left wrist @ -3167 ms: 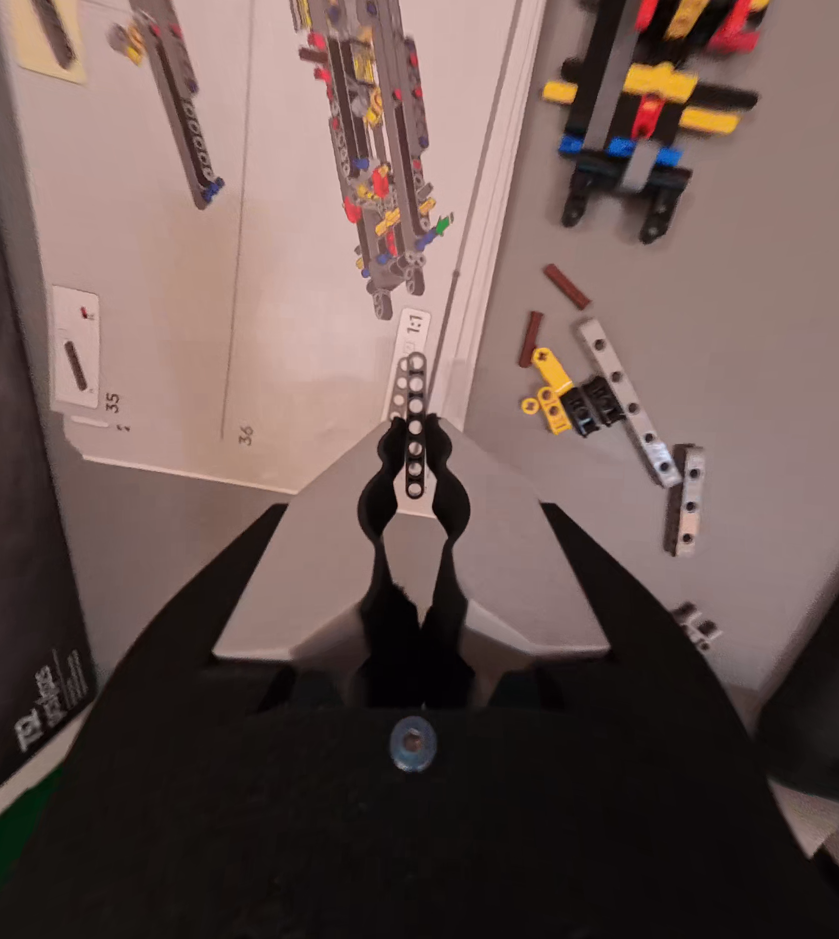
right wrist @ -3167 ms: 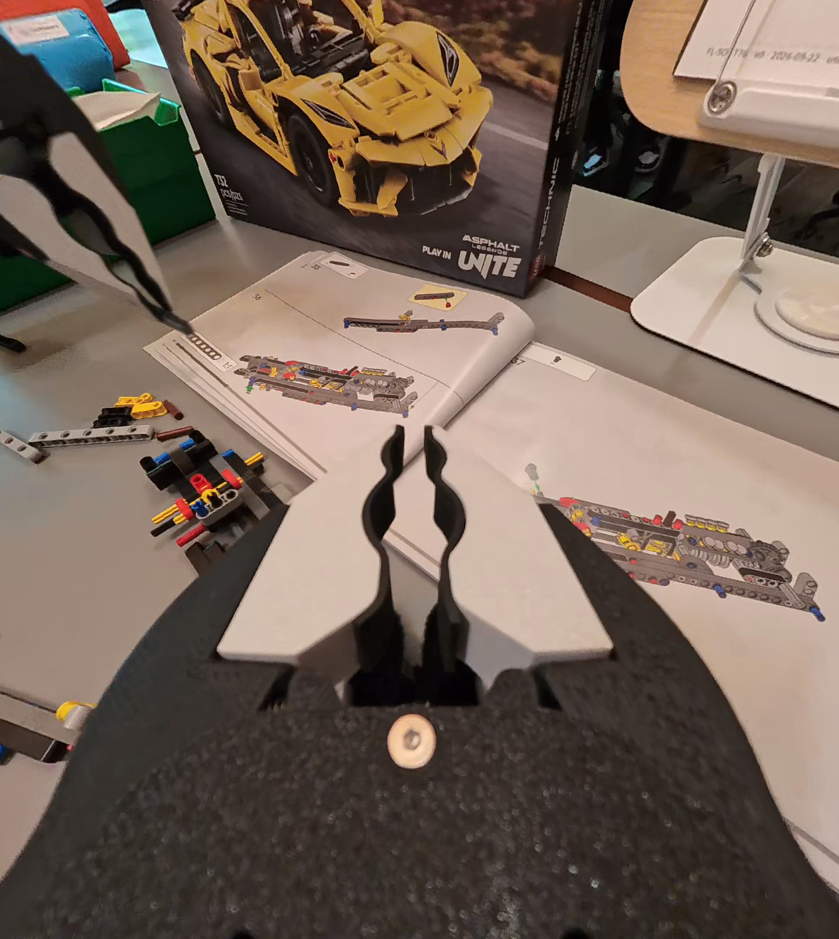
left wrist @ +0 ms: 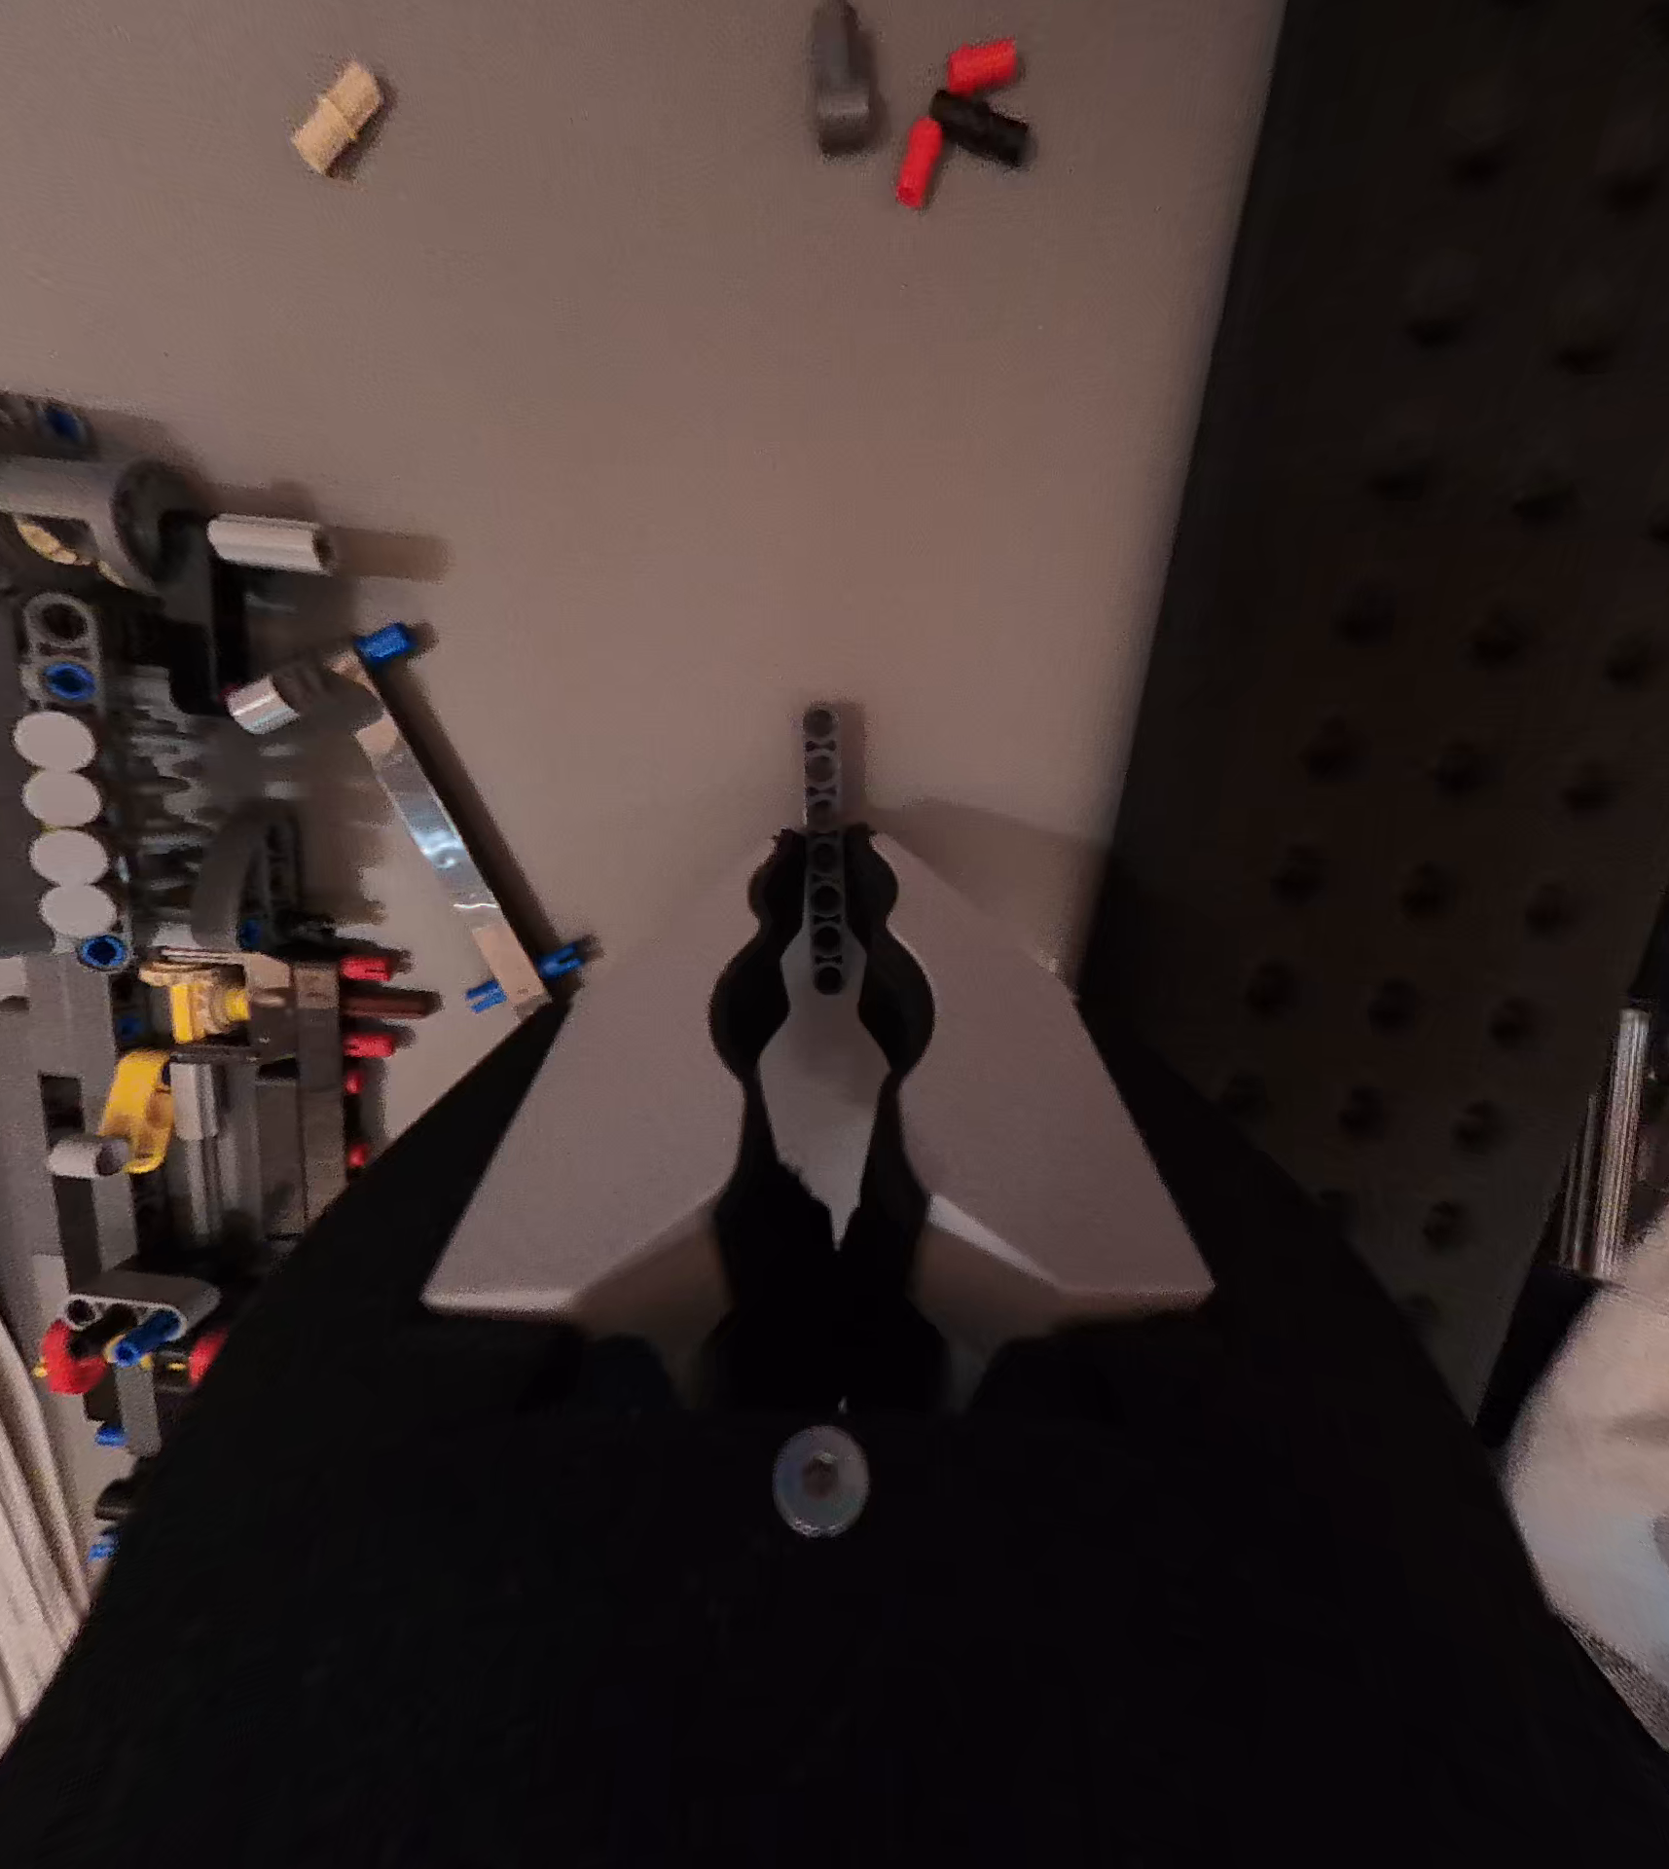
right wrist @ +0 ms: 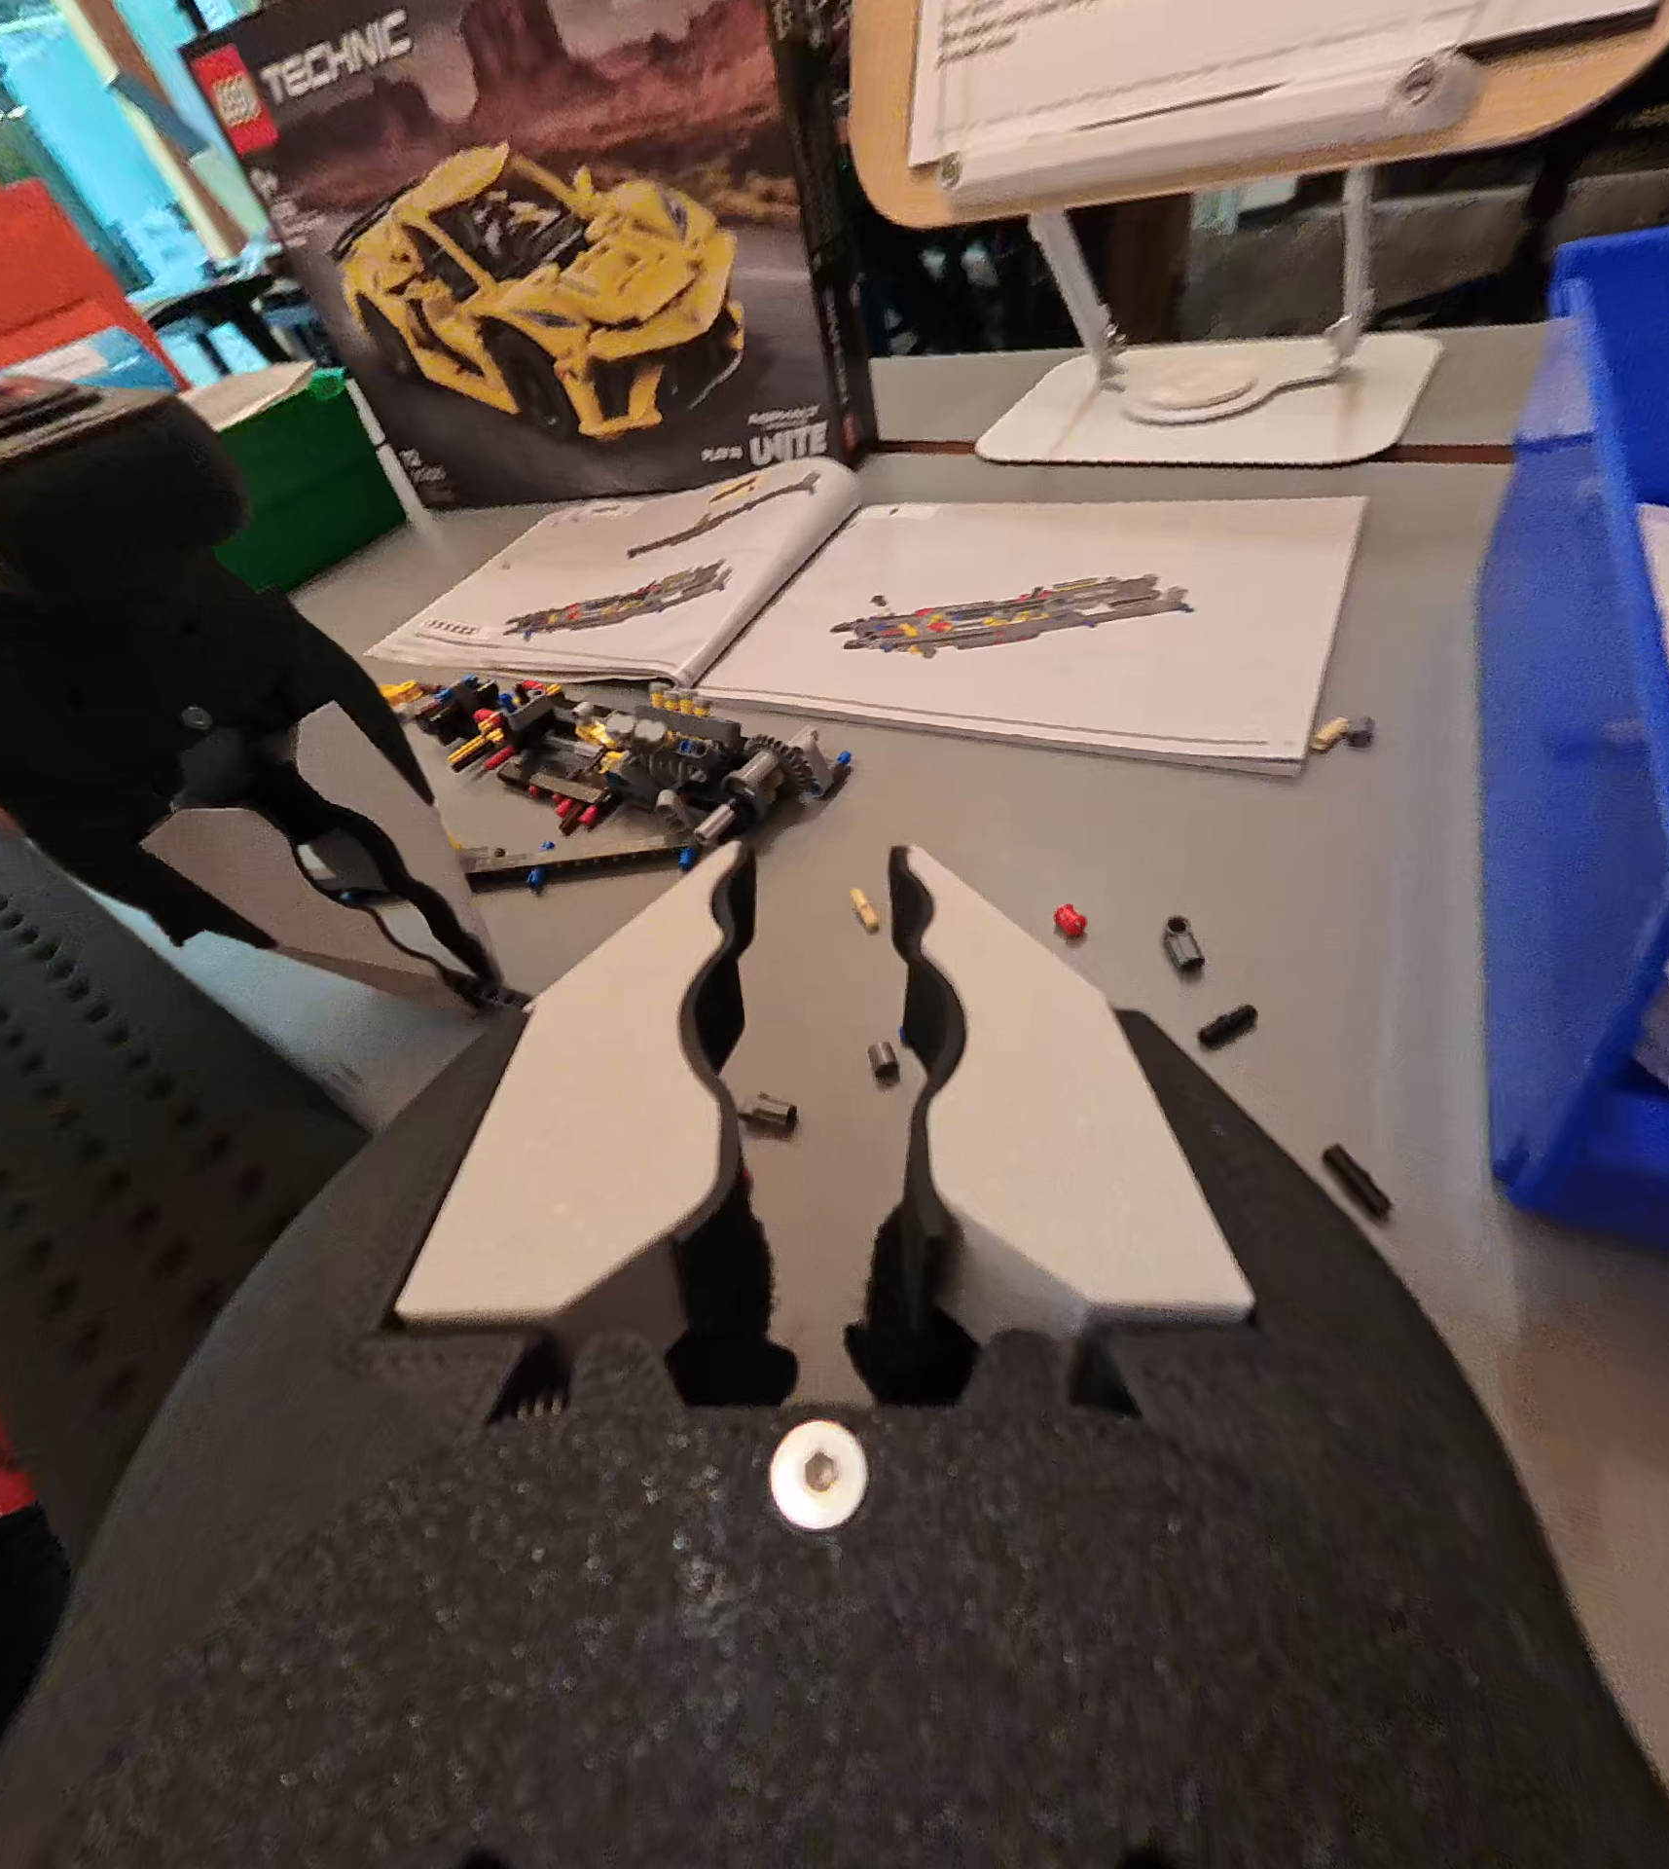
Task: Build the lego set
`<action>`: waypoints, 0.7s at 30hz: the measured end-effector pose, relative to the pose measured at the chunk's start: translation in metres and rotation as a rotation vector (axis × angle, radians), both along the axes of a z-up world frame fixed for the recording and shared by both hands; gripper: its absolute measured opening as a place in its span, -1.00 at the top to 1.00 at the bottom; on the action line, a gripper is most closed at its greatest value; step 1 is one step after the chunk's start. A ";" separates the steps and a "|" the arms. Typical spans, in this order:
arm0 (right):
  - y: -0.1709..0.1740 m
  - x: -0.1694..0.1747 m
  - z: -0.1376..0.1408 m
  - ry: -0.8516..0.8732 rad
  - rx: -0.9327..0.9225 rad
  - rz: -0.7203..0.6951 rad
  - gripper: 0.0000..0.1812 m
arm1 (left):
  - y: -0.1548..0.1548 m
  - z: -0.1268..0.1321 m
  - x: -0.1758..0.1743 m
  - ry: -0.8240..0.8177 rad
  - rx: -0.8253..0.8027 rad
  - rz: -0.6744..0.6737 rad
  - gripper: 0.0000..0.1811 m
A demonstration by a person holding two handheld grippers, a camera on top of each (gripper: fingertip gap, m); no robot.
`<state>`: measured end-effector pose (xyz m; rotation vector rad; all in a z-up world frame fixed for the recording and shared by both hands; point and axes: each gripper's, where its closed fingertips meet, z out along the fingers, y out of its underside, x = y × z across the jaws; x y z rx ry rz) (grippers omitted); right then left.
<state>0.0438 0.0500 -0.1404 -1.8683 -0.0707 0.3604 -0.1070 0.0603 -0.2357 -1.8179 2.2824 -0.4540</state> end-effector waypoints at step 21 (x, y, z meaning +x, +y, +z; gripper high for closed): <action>-0.014 0.021 -0.052 -0.258 -0.286 -0.008 0.64 | 0.199 0.126 -0.048 -1.022 -0.120 0.524 0.61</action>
